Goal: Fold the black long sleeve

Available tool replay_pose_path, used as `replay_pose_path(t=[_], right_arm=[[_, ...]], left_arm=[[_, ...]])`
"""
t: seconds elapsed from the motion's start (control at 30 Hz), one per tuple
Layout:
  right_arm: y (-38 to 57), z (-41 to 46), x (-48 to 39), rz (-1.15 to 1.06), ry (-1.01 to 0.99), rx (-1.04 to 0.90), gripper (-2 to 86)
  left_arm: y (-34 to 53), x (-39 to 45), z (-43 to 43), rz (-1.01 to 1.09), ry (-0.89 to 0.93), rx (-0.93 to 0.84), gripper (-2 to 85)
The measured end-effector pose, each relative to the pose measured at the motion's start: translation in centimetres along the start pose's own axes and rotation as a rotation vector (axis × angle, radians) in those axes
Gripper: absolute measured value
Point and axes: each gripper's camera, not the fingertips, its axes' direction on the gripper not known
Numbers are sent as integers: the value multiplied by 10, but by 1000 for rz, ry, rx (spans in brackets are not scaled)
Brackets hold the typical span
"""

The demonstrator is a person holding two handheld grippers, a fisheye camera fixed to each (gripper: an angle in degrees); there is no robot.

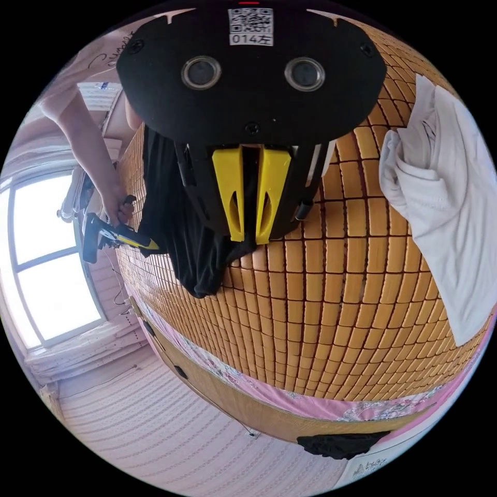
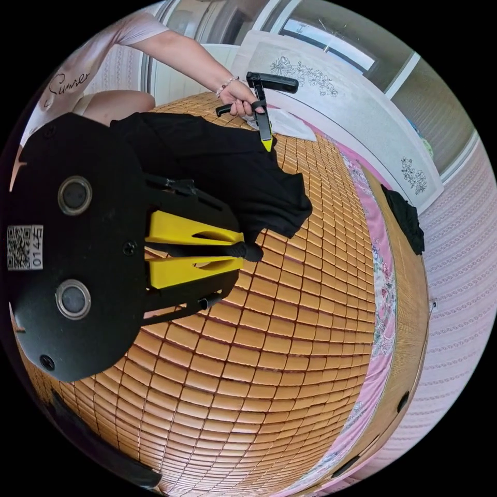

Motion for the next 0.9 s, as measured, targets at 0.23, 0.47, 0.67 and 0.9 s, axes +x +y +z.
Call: replay_pose_path(t=[0.23, 0.47, 0.67, 0.9], right_arm=[[-29, -78, 6, 99, 2, 151, 22], [18, -140, -39, -52, -5, 129, 20], [167, -178, -99, -220, -67, 28, 21], [289, -96, -116, -54, -38, -174, 30]], left_arm=[[-20, 44, -53, 54, -52, 197, 2], [18, 103, -89, 244, -55, 169, 14], [167, 131, -137, 452, -32, 47, 30], [331, 89, -45, 297, -28, -202, 43]])
